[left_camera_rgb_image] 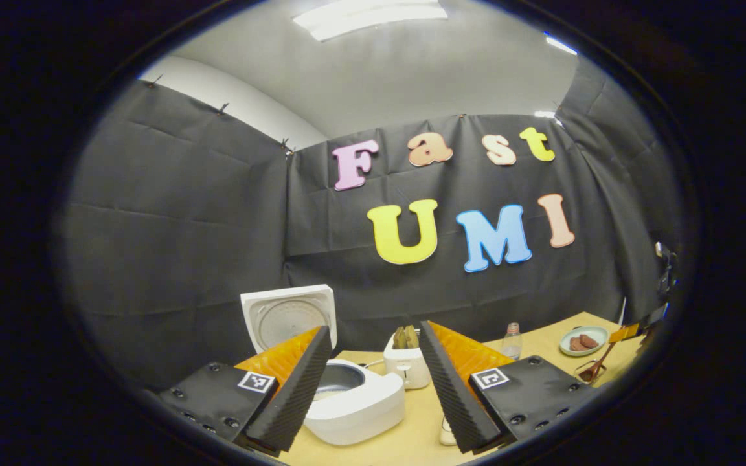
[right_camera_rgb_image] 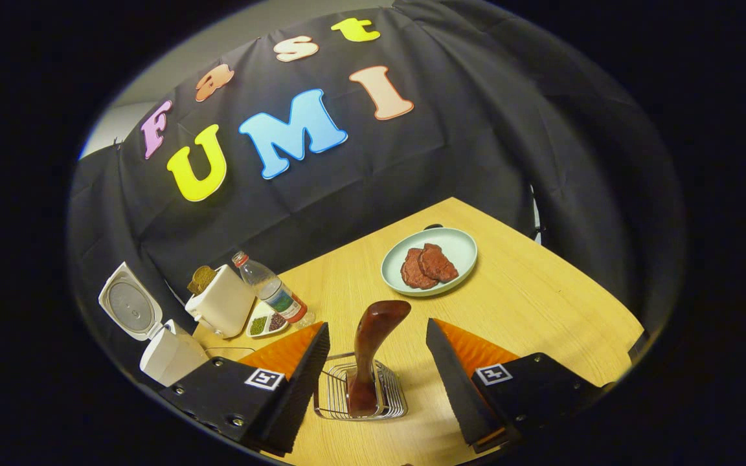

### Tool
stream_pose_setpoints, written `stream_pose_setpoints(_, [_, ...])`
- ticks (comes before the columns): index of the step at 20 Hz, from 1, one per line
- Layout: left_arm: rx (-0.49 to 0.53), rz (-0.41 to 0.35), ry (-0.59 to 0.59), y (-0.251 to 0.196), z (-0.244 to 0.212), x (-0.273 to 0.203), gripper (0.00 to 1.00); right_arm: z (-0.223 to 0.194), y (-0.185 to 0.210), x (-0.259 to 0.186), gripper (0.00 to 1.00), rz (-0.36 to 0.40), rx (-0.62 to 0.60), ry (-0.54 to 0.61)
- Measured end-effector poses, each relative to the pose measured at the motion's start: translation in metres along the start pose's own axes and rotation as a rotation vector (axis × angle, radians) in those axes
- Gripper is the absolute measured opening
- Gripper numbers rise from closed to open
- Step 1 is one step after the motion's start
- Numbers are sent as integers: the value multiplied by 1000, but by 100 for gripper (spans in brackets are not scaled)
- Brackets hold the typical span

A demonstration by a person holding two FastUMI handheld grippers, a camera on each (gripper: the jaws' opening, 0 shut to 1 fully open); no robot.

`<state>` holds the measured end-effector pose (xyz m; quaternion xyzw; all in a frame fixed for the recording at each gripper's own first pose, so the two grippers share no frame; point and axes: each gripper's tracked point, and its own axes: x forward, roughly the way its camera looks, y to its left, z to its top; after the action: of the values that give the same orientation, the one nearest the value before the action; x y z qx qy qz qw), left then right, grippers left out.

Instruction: Close the left gripper, press the button to open the rice cooker; take a wooden spoon from the chopstick holder with the right hand, scoop a spoonful of rice and pour it into the rice cooker, then put the wooden spoon back into the chopstick holder.

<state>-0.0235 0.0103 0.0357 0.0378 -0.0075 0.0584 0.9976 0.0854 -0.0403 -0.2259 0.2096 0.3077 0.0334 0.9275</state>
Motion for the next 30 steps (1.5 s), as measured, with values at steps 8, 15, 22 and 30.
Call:
stream_pose_setpoints(8, [-2, 43, 39, -3, -13, -5, 94, -21, 10, 20, 36, 76, 3, 100])
stream_pose_setpoints(15, [-28, 39, 26, -5, -16, -5, 94, -10, 22, 5, 15, 94, -48, 70])
stream_pose_setpoints(22, [-51, -33, 16, 11, -25, 24, 94, 33, 60, -32, 15, 61, -125, -79])
stream_pose_setpoints(30, [-84, -107, 31, 51, -42, 46, 95, 44, 148, -52, 15, 116, -111, -156])
